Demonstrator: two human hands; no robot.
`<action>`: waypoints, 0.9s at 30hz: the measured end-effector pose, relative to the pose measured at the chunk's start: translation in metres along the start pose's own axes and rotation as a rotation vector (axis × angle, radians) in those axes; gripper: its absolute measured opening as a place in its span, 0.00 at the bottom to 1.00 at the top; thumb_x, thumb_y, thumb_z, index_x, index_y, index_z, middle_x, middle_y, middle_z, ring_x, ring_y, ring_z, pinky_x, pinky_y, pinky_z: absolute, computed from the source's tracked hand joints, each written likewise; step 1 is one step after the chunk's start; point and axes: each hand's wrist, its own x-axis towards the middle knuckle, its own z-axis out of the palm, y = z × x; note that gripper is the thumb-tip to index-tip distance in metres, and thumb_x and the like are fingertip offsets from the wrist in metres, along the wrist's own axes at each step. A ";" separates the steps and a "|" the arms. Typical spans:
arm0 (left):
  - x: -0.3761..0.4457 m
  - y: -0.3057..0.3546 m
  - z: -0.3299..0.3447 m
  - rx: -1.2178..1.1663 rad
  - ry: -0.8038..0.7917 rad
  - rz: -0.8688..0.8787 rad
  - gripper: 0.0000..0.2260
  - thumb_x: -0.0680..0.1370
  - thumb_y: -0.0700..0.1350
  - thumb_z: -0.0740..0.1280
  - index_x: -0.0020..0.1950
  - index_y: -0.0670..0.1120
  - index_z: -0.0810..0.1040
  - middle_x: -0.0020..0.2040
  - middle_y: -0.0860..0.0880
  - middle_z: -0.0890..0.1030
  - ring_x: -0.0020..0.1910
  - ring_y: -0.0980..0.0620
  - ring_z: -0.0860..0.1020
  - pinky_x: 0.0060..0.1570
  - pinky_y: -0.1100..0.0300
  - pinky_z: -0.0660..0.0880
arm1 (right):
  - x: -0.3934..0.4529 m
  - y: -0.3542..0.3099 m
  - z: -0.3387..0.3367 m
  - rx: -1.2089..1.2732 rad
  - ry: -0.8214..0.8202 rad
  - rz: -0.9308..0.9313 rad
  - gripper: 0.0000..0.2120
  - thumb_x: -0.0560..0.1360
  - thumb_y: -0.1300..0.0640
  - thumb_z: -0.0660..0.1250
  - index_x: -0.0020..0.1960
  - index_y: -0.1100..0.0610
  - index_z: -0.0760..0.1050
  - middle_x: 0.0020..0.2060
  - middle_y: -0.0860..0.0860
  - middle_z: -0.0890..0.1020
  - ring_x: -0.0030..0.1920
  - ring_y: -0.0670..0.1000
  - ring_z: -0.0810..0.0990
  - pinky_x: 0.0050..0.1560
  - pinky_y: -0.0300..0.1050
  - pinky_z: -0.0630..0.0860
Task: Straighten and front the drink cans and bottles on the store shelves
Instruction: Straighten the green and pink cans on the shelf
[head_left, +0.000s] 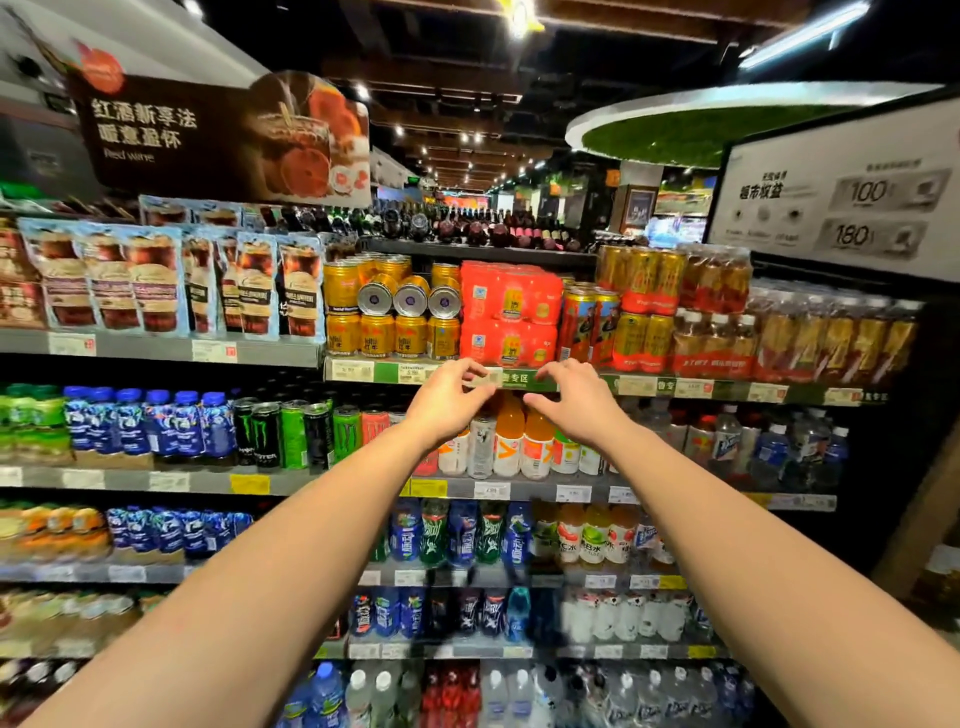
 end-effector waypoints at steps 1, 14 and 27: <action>0.005 -0.005 0.002 -0.002 0.007 0.002 0.12 0.79 0.52 0.68 0.60 0.49 0.78 0.59 0.50 0.78 0.54 0.53 0.76 0.52 0.58 0.72 | 0.006 0.002 0.007 -0.001 0.001 -0.009 0.23 0.78 0.42 0.64 0.67 0.53 0.72 0.64 0.55 0.74 0.67 0.56 0.69 0.65 0.52 0.67; 0.101 -0.032 0.009 0.126 0.075 -0.011 0.11 0.78 0.49 0.69 0.59 0.46 0.78 0.56 0.49 0.78 0.53 0.53 0.76 0.54 0.60 0.71 | 0.121 0.033 0.045 0.079 0.017 -0.132 0.23 0.77 0.42 0.65 0.66 0.54 0.73 0.61 0.55 0.76 0.65 0.57 0.71 0.65 0.54 0.69; 0.144 -0.069 0.003 0.174 0.155 -0.046 0.12 0.78 0.51 0.68 0.60 0.48 0.79 0.58 0.49 0.81 0.55 0.52 0.78 0.54 0.57 0.74 | 0.179 0.021 0.078 0.189 0.021 -0.201 0.20 0.76 0.42 0.65 0.64 0.50 0.74 0.63 0.52 0.76 0.66 0.55 0.70 0.66 0.55 0.68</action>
